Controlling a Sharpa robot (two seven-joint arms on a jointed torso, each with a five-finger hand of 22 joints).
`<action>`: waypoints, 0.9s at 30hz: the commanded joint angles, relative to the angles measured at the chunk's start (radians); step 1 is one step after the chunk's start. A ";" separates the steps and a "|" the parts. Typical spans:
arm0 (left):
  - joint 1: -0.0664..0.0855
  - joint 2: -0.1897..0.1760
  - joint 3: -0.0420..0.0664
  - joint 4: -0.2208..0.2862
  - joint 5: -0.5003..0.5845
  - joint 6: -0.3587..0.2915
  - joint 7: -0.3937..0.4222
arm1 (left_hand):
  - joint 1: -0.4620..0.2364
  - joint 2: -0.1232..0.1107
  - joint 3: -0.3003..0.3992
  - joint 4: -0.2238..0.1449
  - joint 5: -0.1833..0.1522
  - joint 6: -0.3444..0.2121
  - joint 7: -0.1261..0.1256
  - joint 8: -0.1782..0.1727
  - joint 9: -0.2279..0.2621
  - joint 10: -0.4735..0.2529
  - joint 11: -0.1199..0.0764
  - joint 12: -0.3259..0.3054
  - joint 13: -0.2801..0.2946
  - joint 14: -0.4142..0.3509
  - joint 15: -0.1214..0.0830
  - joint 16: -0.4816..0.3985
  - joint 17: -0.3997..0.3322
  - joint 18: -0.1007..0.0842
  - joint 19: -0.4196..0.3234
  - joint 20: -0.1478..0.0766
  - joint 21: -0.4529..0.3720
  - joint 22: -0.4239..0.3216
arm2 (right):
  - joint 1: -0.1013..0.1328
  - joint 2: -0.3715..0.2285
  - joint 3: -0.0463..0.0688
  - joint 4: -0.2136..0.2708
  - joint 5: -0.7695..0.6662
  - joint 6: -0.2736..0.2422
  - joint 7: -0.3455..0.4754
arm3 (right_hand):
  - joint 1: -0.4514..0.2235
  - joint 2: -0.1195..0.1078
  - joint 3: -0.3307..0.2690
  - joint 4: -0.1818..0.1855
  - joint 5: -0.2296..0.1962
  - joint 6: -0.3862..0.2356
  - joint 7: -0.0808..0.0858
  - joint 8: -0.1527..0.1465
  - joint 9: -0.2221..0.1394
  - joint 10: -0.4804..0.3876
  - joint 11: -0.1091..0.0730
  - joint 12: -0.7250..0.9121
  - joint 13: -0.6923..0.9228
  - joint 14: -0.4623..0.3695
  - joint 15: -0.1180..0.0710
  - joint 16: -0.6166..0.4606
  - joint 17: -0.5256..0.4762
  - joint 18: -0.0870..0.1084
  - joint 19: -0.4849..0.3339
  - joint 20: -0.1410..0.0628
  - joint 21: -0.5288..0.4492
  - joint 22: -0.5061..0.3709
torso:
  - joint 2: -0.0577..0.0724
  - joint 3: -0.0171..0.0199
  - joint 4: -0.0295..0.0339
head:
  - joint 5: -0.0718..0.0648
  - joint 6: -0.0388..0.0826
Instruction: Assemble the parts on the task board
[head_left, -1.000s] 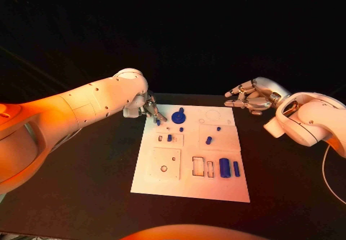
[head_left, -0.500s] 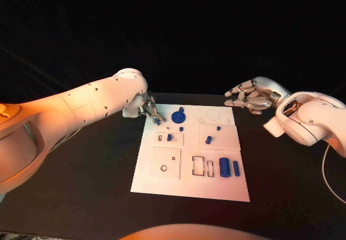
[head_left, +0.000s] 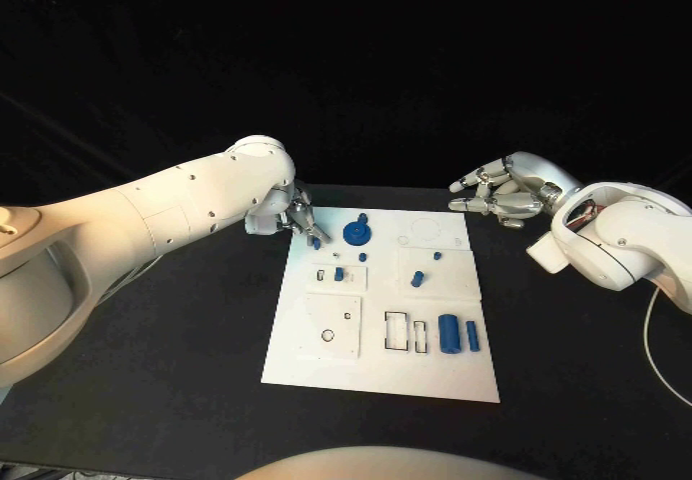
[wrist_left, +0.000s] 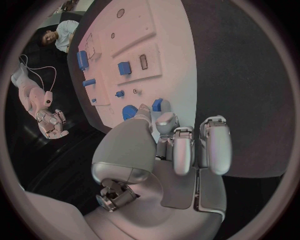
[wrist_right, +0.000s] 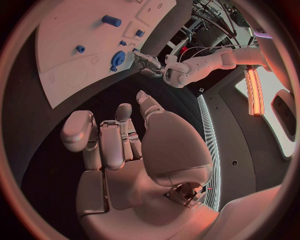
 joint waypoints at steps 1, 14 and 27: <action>0.000 0.000 0.000 -0.001 0.010 -0.016 0.016 | 0.031 0.010 0.012 -0.016 0.005 0.002 -0.002 0.005 0.006 0.003 -0.007 0.003 -0.001 0.105 -0.005 0.002 0.263 -0.006 0.033 -0.003 -0.002 0.087 | 0.000 0.001 0.000 -0.001 -0.001 0.007 0.003 | 0.002 0.011 -0.001 0.003 0.007 -0.001 0.007 0.005 -0.001 0.003 -0.002 0.000 -0.001 0.028 -0.009 -0.006 -0.002 0.013 -0.002 0.000 -0.003 0.000 | 0.001 0.0003 0.0003 | -0.001 -0.001; 0.000 0.003 0.000 -0.002 0.017 0.005 0.036 | 0.243 0.038 0.161 -0.166 0.005 -0.038 -0.010 -0.008 0.013 -0.012 -0.016 -0.019 -0.016 0.105 -0.013 0.002 0.263 -0.006 0.032 -0.013 -0.005 0.087 | 0.000 0.001 0.000 -0.001 -0.005 0.012 -0.002 | 0.003 0.011 -0.001 0.003 0.007 0.000 0.007 0.006 -0.001 0.005 -0.002 0.001 0.000 0.028 -0.010 -0.006 0.000 0.012 0.000 0.000 -0.002 0.002 | 0.000 -0.0001 -0.0002 | 0.002 -0.008; 0.001 -0.073 0.000 0.101 0.058 -0.093 0.073 | 0.175 -0.051 0.400 -0.195 0.007 -0.031 -0.001 -0.007 0.026 0.002 -0.008 -0.030 -0.025 0.105 -0.004 0.002 0.263 -0.005 0.030 -0.006 -0.011 0.086 | -0.001 -0.001 0.000 0.000 -0.005 0.013 -0.003 | 0.003 0.011 -0.002 0.004 0.007 0.001 0.007 0.007 -0.001 0.005 -0.002 0.001 -0.001 0.028 -0.010 -0.008 -0.003 0.013 -0.001 0.000 -0.004 0.000 | -0.001 0.0010 0.0028 | 0.003 -0.008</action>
